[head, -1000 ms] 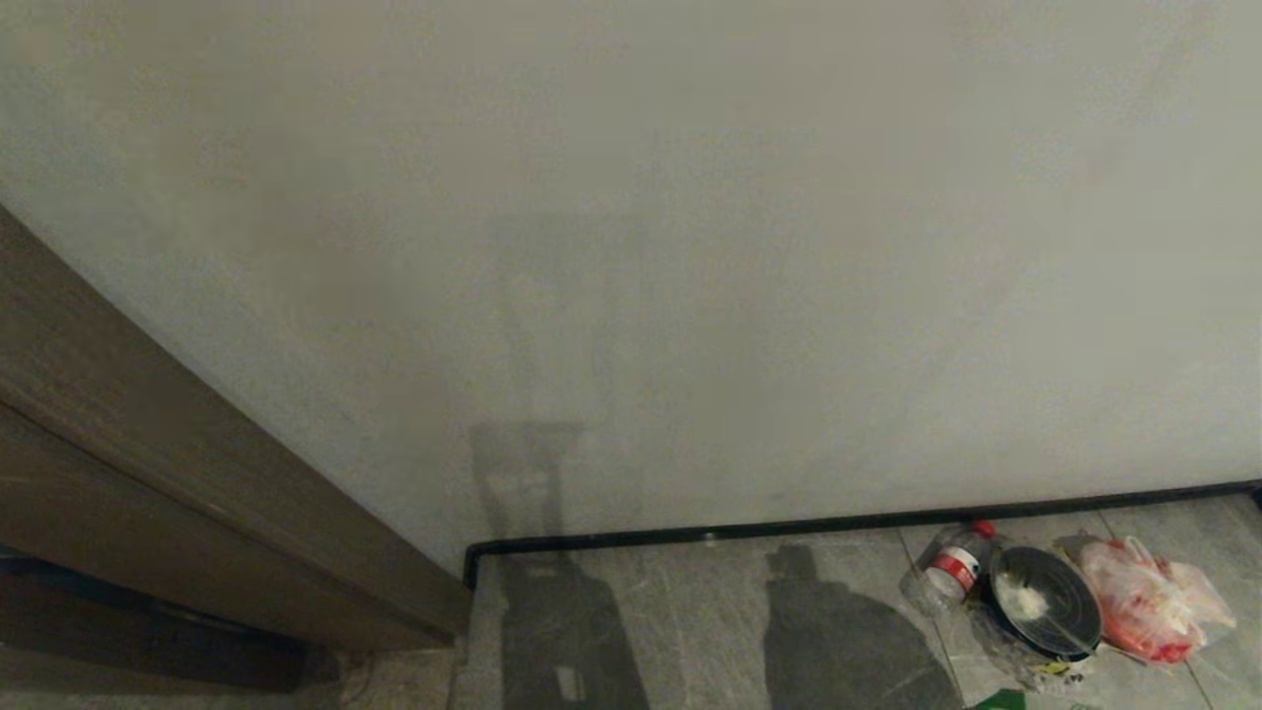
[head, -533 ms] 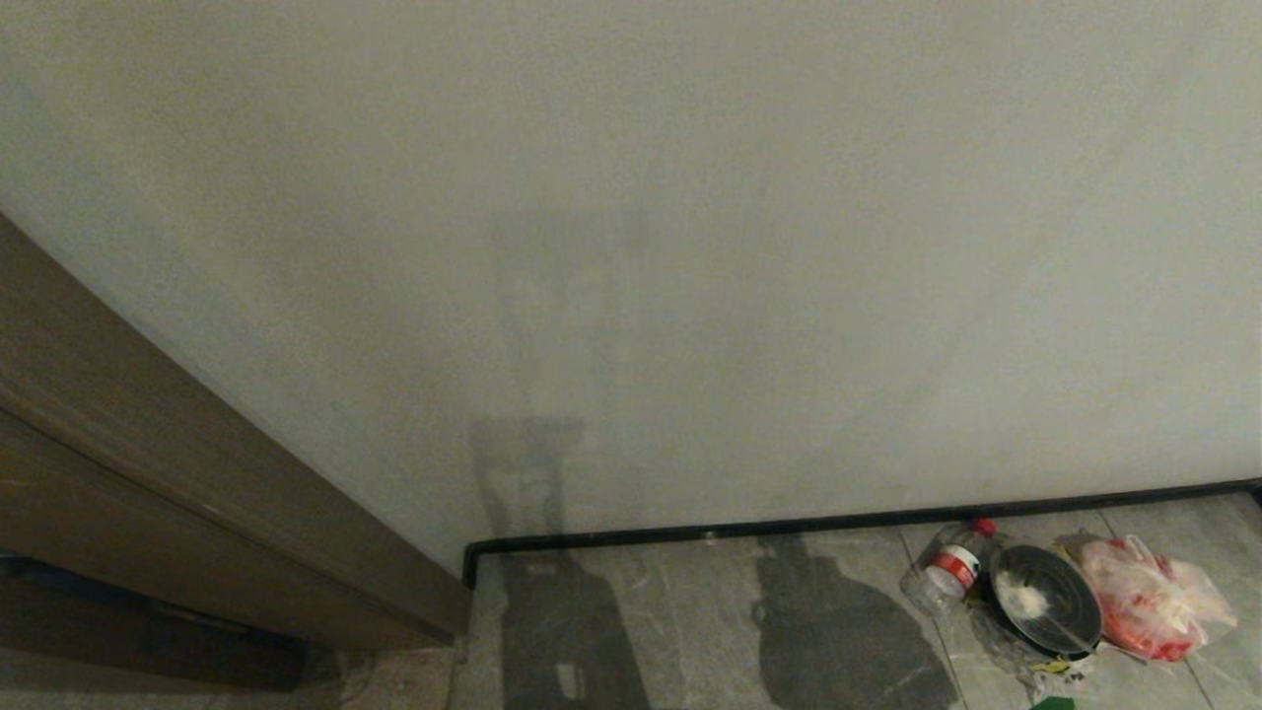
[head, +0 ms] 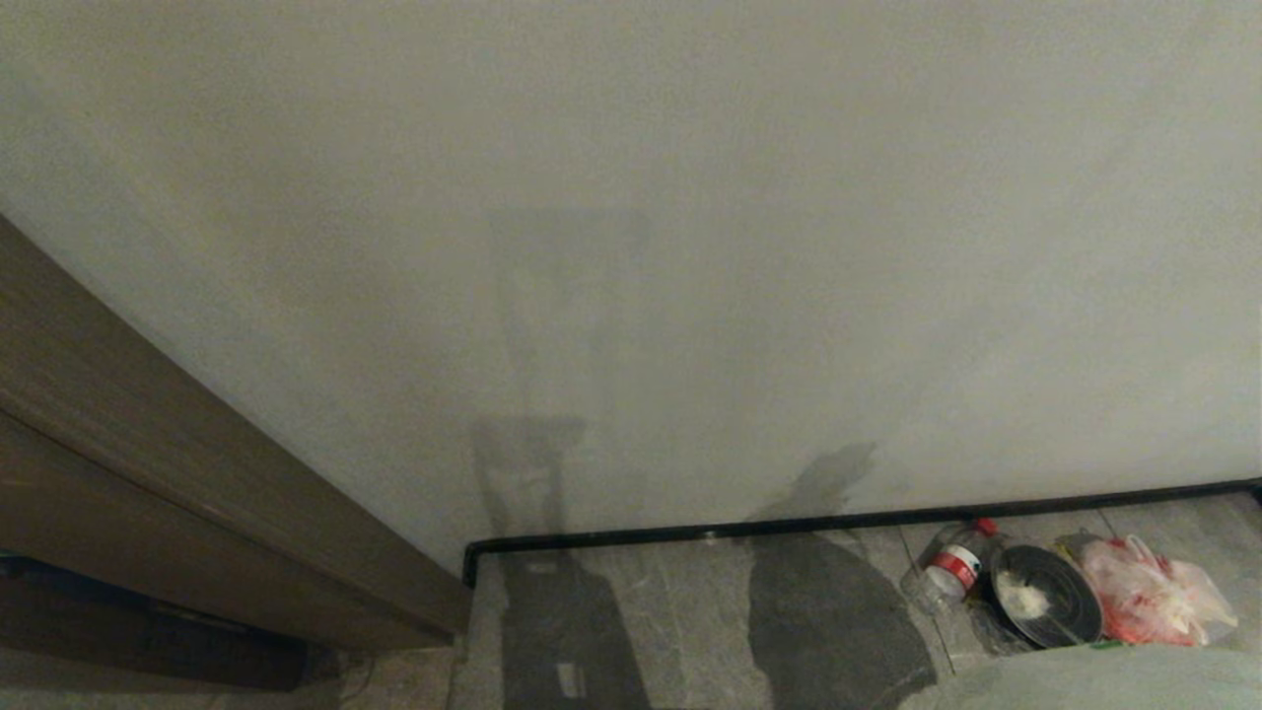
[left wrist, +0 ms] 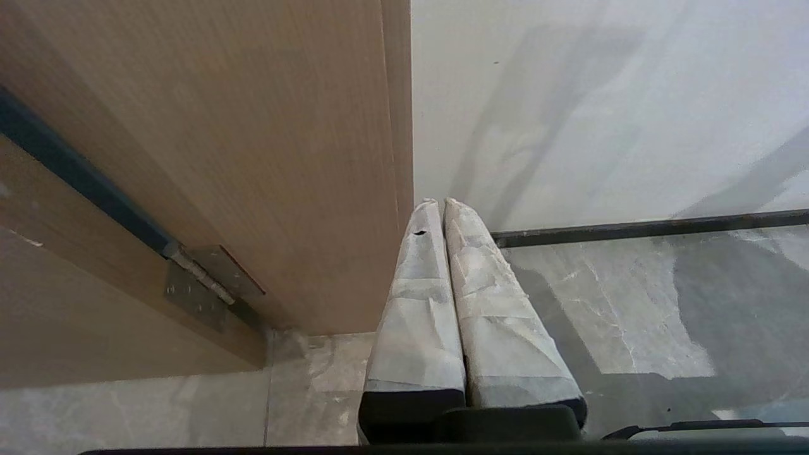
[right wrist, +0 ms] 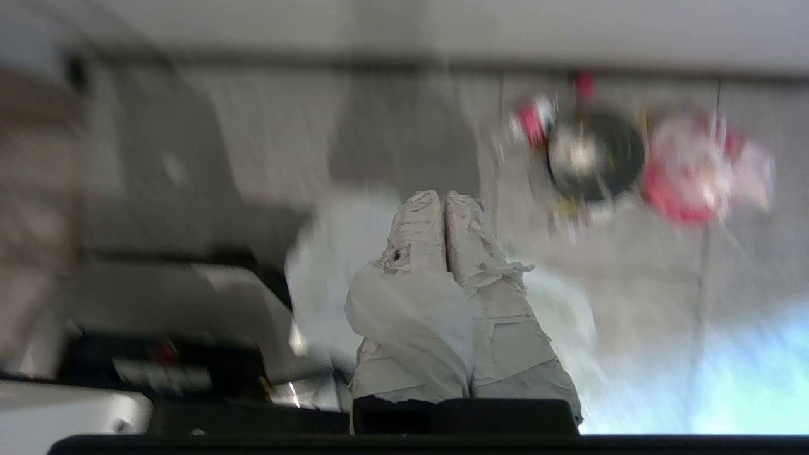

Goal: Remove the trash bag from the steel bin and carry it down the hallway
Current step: Put the trash bag at the door

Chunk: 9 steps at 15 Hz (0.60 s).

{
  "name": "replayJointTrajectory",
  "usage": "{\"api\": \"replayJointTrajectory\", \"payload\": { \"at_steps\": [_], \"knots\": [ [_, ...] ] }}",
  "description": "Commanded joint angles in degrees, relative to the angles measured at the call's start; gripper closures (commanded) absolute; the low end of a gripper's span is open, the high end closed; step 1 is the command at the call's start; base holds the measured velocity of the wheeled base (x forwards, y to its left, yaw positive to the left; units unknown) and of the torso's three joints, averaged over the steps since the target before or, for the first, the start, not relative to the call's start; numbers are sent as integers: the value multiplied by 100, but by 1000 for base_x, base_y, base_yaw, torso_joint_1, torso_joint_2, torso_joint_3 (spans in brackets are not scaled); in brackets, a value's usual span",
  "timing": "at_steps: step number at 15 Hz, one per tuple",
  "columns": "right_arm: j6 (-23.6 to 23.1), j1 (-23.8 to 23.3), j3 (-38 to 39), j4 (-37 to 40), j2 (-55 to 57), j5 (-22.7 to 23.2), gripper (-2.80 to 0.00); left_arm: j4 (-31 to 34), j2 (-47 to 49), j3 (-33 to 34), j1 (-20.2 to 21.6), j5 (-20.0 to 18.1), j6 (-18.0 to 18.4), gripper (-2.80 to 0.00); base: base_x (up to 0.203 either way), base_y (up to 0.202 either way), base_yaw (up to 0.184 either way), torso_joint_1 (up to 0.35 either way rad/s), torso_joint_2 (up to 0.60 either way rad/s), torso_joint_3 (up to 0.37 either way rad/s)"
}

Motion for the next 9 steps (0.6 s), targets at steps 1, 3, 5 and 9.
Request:
{"api": "replayJointTrajectory", "payload": {
  "at_steps": [1, 3, 5, 9],
  "knots": [
    [-66, 20, -61, -243, 1330, -118, 0, -1, -2, 0, 0, -6, -4, 0, 0, 0, 0, 0, 0, 0],
    [48, 19, 51, -732, 1830, -424, 0, -1, -2, 0, 0, -6, -4, 0, 0, 0, 0, 0, 0, 0],
    [335, 34, 170, -933, 1997, -597, 0, -1, -2, 0, 0, -5, -4, 0, 0, 0, 0, 0, 0, 0],
    [299, 44, 312, -984, 2242, -579, 0, -1, -2, 0, 0, 2, -4, 0, 0, 0, 0, 0, 0, 0]
  ]
}}
